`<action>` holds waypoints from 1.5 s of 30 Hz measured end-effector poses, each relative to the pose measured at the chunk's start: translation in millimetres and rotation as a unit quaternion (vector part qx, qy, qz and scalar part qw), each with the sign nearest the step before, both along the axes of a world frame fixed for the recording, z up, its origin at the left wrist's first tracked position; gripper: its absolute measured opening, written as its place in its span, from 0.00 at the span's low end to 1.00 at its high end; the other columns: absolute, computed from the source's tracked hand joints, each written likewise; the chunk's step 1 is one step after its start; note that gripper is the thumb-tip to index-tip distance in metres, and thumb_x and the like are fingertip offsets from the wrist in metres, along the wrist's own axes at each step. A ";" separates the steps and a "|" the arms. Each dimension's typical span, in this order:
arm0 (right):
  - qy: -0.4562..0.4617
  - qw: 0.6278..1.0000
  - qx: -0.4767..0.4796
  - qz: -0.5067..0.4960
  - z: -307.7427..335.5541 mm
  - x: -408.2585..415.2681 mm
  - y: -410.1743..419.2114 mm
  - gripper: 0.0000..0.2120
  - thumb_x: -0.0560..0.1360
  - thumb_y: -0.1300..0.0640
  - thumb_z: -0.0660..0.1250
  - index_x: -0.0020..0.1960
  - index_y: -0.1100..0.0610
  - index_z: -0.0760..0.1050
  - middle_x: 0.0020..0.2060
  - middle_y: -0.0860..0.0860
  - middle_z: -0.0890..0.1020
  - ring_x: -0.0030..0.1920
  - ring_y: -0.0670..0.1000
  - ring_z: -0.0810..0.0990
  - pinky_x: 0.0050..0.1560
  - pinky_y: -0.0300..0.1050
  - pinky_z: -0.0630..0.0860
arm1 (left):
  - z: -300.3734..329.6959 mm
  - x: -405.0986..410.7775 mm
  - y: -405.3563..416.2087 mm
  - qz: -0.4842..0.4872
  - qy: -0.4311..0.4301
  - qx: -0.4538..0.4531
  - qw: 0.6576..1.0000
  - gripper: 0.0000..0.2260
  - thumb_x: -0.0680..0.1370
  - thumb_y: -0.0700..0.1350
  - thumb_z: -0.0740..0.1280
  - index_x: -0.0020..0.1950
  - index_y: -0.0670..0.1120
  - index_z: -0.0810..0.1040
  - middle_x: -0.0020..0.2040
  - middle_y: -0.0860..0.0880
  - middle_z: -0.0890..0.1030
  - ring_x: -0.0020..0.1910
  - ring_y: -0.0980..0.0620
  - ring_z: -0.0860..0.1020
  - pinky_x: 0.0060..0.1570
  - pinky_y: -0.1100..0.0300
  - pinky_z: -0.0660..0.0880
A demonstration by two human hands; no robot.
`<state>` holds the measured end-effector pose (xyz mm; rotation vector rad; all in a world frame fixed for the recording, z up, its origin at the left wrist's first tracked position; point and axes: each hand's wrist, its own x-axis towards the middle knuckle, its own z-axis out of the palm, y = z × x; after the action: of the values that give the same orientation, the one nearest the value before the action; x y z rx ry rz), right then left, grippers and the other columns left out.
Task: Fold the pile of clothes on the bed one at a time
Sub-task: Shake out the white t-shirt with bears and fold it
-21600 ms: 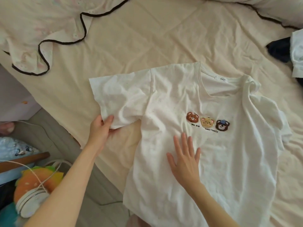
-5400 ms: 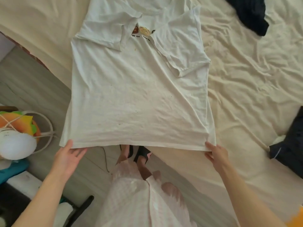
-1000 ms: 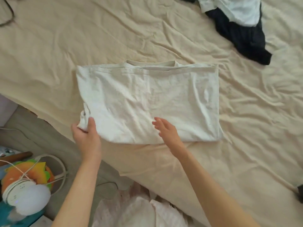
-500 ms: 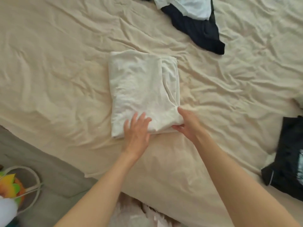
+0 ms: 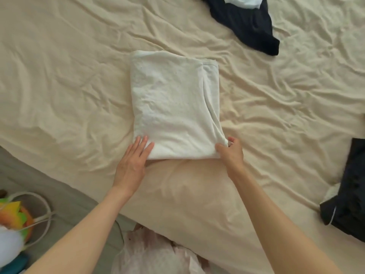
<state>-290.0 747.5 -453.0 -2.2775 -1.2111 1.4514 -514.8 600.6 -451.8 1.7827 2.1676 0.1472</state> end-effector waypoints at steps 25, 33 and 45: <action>0.137 0.974 -0.153 -0.099 103.8 -11.1 46.3 0.20 0.77 0.44 0.62 0.45 0.62 0.75 0.33 0.57 0.81 0.28 0.52 0.80 0.27 0.39 0.76 | 101.3 -60.9 84.1 0.249 -0.245 0.015 0.937 0.12 0.77 0.43 0.64 0.61 0.47 0.75 0.52 0.49 0.78 0.48 0.52 0.76 0.48 0.64 0.69; -0.204 0.812 0.294 0.462 22.0 -80.4 32.2 0.26 0.79 0.44 0.57 0.74 0.51 0.62 0.74 0.55 0.61 0.75 0.57 0.56 0.72 0.59 0.50 | 16.7 -20.5 108.7 0.010 0.015 -0.030 0.999 0.25 0.80 0.54 0.57 0.76 0.53 0.56 0.78 0.46 0.52 0.76 0.42 0.48 0.72 0.45 0.43; -0.189 0.805 0.273 0.491 -55.6 -76.6 18.7 0.26 0.80 0.46 0.57 0.75 0.50 0.60 0.76 0.56 0.58 0.76 0.58 0.52 0.72 0.62 0.37 | -50.5 -14.3 101.4 0.017 0.026 -0.075 0.997 0.25 0.79 0.58 0.47 0.74 0.54 0.49 0.77 0.44 0.51 0.76 0.41 0.49 0.72 0.43 0.42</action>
<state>-366.6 766.2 -508.7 -1.5567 -2.7471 0.5832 -529.1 702.0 -502.2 1.6842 2.1839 -0.0549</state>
